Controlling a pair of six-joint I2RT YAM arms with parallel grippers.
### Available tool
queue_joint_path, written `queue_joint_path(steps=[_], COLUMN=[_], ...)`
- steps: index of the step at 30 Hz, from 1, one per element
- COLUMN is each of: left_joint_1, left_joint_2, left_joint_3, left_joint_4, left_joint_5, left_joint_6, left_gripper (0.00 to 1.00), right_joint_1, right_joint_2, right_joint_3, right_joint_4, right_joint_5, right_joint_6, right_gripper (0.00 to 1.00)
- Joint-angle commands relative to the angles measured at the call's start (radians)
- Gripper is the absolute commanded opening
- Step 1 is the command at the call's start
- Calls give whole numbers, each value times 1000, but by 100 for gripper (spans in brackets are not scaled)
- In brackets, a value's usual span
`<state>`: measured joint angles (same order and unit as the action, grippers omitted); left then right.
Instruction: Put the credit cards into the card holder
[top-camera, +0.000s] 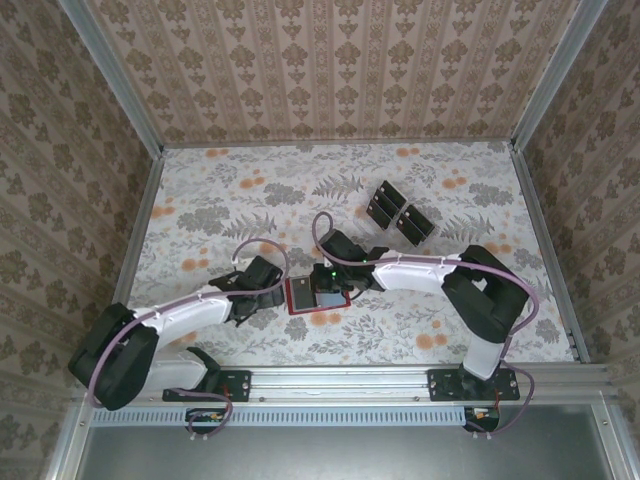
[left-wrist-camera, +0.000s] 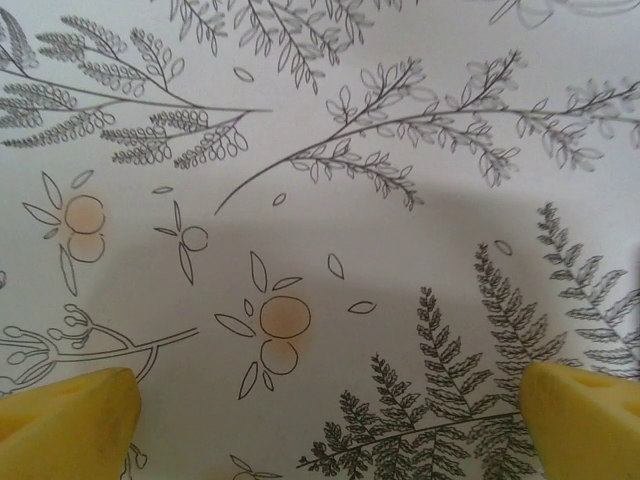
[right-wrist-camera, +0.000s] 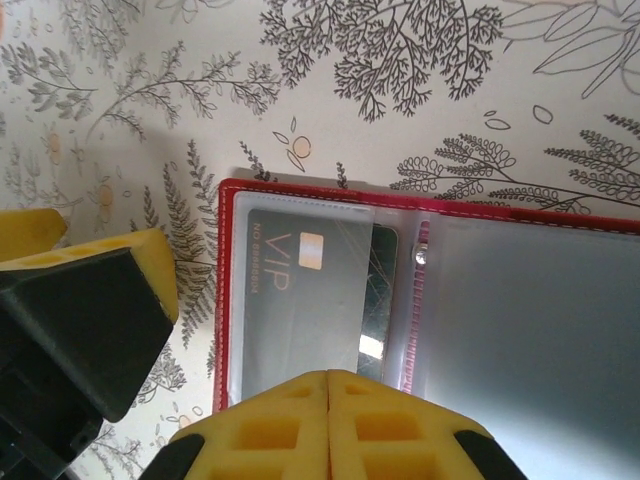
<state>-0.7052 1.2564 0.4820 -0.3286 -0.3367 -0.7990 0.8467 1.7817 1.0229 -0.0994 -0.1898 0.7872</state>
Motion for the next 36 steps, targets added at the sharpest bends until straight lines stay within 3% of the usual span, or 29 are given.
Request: queue_joint_path(steps=[1, 21, 36], left_joint_1=[5, -24, -63], left_joint_2=[22, 93, 159], left_joint_3=[-13, 7, 15], left_joint_4=[5, 47, 74], left_joint_5=[14, 36, 41], left_joint_6=[20, 20, 0], left_gripper=[100, 100, 100], right_joint_1=[9, 23, 60], right_joint_2=[29, 67, 123], right_joint_3=[27, 19, 71], right_joint_4=[-40, -55, -23], right_joint_5=[13, 37, -11], right_joint_6=[-20, -9, 11], right_gripper=[6, 5, 5])
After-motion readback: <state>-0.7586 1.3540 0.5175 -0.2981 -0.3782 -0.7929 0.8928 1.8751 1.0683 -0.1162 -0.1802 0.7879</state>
